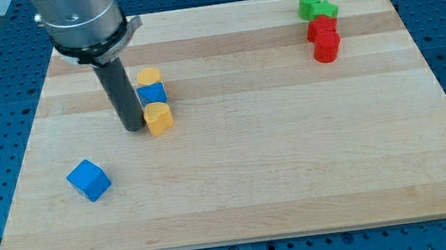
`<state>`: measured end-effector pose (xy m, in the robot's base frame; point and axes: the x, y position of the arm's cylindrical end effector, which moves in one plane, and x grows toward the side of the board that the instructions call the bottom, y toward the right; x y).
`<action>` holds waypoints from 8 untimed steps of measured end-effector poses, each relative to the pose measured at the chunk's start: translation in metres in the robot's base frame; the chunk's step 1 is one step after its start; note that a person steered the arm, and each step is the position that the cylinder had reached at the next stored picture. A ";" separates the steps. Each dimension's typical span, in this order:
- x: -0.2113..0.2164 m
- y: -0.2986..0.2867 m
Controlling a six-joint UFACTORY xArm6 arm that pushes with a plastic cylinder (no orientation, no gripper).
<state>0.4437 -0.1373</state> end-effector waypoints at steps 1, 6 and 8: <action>0.002 -0.001; 0.016 0.079; 0.005 0.056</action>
<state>0.4491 -0.0811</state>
